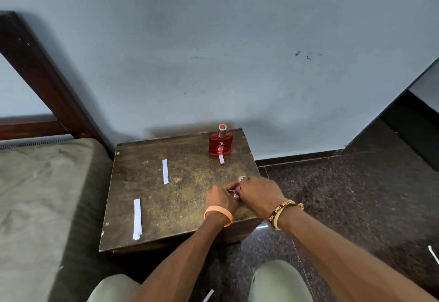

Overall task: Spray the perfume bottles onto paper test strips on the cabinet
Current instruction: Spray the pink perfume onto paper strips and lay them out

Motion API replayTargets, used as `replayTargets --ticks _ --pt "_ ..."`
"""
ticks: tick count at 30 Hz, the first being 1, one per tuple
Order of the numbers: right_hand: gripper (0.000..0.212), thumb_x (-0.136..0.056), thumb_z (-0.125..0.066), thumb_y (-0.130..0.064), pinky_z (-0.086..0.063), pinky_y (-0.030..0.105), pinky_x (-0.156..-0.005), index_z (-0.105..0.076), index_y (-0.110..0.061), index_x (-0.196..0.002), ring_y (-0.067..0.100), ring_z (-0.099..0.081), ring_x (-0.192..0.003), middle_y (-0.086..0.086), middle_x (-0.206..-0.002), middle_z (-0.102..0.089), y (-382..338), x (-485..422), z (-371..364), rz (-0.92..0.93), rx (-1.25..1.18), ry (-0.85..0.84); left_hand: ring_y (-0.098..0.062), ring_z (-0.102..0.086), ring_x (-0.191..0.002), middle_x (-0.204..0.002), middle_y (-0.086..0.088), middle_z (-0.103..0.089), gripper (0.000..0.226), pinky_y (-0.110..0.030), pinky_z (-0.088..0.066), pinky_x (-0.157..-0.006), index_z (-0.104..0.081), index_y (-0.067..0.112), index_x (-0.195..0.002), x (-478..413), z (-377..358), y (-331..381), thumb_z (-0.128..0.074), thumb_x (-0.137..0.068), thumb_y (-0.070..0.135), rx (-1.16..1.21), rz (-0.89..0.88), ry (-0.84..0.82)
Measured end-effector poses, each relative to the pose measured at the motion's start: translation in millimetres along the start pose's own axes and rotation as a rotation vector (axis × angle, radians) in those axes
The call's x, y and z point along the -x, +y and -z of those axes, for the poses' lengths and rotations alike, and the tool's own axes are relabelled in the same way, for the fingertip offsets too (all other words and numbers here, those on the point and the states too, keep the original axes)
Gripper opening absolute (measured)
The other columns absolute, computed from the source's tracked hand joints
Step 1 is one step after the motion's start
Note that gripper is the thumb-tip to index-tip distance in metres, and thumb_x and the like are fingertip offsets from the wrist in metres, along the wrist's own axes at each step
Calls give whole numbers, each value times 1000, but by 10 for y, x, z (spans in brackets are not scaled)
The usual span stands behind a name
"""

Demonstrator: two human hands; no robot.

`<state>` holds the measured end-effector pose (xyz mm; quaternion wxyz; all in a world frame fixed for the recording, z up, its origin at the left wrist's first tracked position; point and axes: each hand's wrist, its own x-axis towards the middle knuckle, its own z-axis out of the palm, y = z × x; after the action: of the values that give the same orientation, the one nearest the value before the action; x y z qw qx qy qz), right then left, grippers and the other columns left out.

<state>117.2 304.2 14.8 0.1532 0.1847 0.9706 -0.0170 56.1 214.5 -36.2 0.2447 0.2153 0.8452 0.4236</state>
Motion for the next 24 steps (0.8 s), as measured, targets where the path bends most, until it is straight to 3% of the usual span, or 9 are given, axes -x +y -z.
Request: replayTargets --ticks 4,7,15,24 --pt "26 -102 -44 -24 -55 41 -84 -53 -11 -123 29 -65 -102 10 -115 -62 -26 -35 6 12 9 -12 -12 -70 -71 -72 5 -74 18 -20 -54 -70 -77 26 -85 -12 -1 3 -69 -77 13 -72 -21 -1" --pt "30 -102 -45 -28 -55 43 -85 -55 -15 -127 29 -62 -105 10 -118 -61 2 -55 14 9 6 -31 -15 -70 -75 -73 1 -75 23 -25 -56 -74 -77 30 -92 -29 -6 -4 -72 -74 18 -66 -1 -3" --pt "32 -104 -39 -32 -54 43 -84 -56 -14 -124 29 -62 -105 10 -118 -61 62 -30 -22 -19 -42 -42 -3 -69 -72 -80 8 -76 28 -19 -54 -74 -76 32 -95 -13 -2 -12 -78 -71 18 -33 -58 14" --pt "27 -102 -47 -29 -56 43 -85 -55 -12 -122 30 -64 -102 11 -115 -62 26 -41 -33 -31 -60 -32 -5 -69 -68 -74 8 -75 25 -9 -47 -68 -77 30 -94 -50 -32 -50 -77 -72 17 -33 -43 -9"
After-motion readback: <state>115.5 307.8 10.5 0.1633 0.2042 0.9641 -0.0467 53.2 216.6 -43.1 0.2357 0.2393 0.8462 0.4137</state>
